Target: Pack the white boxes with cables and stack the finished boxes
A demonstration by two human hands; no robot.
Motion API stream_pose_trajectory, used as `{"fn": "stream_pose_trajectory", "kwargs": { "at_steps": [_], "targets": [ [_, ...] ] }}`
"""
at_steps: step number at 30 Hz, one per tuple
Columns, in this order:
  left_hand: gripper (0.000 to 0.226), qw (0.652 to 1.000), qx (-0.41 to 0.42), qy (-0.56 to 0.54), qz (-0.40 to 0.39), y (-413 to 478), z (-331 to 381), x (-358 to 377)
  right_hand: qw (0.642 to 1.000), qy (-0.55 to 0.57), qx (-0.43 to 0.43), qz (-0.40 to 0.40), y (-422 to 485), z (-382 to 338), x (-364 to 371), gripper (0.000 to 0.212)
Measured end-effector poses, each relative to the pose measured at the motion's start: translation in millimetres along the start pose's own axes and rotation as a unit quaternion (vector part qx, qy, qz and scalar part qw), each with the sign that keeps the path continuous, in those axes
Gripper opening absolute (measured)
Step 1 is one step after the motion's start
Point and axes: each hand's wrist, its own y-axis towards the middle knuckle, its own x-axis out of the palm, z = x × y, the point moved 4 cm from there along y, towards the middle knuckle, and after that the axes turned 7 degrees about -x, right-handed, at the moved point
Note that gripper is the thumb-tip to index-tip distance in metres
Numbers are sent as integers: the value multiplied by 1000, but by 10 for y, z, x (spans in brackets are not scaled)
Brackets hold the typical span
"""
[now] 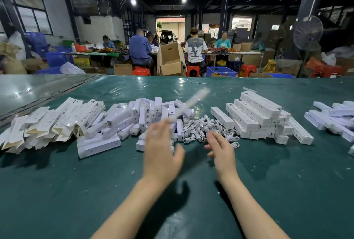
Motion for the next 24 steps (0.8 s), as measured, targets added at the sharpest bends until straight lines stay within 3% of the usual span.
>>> {"fn": "stream_pose_trajectory", "kwargs": {
  "at_steps": [3,5,6,8,10,13,17,18,21,24],
  "targets": [
    [44,968,213,-8,-130,-333,405,253,958,249,138,-11,-5,71,74,22],
    [40,957,240,-25,-162,-384,374,315,932,309,185,31,26,122,16,16],
    [37,962,211,-55,-167,-382,319,310,929,312,194,38,33,142,-7,13],
    [31,971,74,-162,-162,-340,172,258,937,289,194,27,45,157,2,17],
    [29,957,-61,-241,-152,-297,36,230,943,272,194,4,37,155,52,23],
    [32,932,-172,-271,-169,-249,-99,237,934,293,206,-2,19,151,88,23],
    [27,927,-181,-267,-189,-238,-112,267,909,343,239,-6,-1,152,68,12],
    [26,927,-179,-269,-190,-240,-99,270,905,349,241,-16,-14,129,80,18],
    [24,918,-205,-284,-183,-240,-119,284,897,377,222,-60,-43,55,161,65],
    [18,876,-271,-355,-179,-246,-135,298,888,402,202,-96,-66,49,243,84]
  ]
}}
